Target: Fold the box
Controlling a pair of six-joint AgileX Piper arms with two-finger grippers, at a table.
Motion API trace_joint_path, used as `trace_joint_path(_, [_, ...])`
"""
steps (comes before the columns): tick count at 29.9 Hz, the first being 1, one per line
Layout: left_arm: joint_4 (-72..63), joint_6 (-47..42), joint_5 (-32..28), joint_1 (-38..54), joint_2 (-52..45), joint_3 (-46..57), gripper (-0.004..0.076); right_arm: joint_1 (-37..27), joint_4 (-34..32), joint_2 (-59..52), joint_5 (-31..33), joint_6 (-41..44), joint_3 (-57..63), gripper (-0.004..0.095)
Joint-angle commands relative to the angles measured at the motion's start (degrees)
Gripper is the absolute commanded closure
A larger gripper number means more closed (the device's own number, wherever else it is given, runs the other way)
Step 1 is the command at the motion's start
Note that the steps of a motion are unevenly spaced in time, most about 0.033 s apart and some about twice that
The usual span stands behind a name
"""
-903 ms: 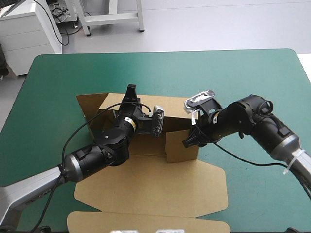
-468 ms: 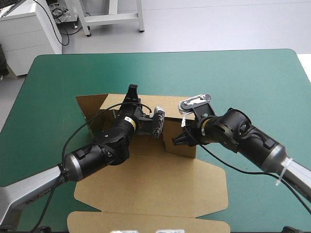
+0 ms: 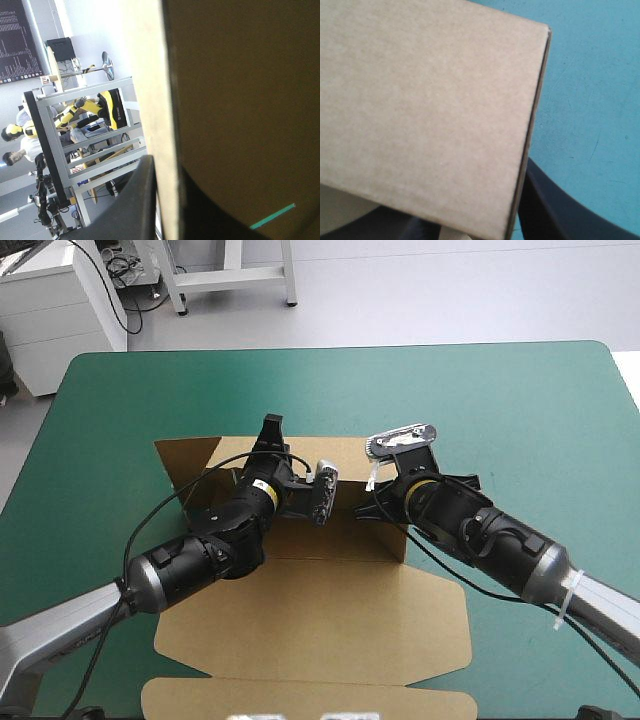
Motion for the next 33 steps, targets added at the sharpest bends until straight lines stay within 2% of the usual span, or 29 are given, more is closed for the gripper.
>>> trace_joint_path(1, [-6.4, 1.0, 3.3, -0.2, -0.5, 0.3, 0.0731, 0.7, -3.2, -0.8, -2.6, 0.7, -1.5, 0.0507])
trace_joint_path(5, [-6.4, 1.0, 3.4, -0.2, -0.5, 0.3, 0.0731, 1.5, -4.5, -0.1, -3.9, 3.9, 1.2, 0.0507])
trace_joint_path(10, [-6.4, 1.0, 3.5, -0.2, -0.5, 0.3, 0.0731, 3.6, -12.4, -0.4, -6.5, 14.5, 8.2, 0.0507])
trace_joint_path(14, [-6.4, 1.0, 3.5, -0.2, -0.5, 0.3, 0.0731, 3.8, -13.2, -0.4, -9.4, 15.6, 9.2, 0.0518])
trace_joint_path(18, [-6.4, 1.0, 3.5, -0.2, -0.5, 0.3, 0.0731, 3.8, -14.3, -0.5, -8.4, 17.3, 9.2, 0.0624])
trace_joint_path(26, [-6.5, 1.0, 3.5, -0.2, -0.5, 0.3, 0.0731, 3.7, -16.4, -2.3, -8.3, 21.3, 9.1, 0.0927])
trace_joint_path(33, [-7.8, 0.6, 4.4, -1.3, -0.9, 0.3, 0.0724, 3.7, -18.3, -2.5, -7.3, 23.4, 9.1, 0.0927])
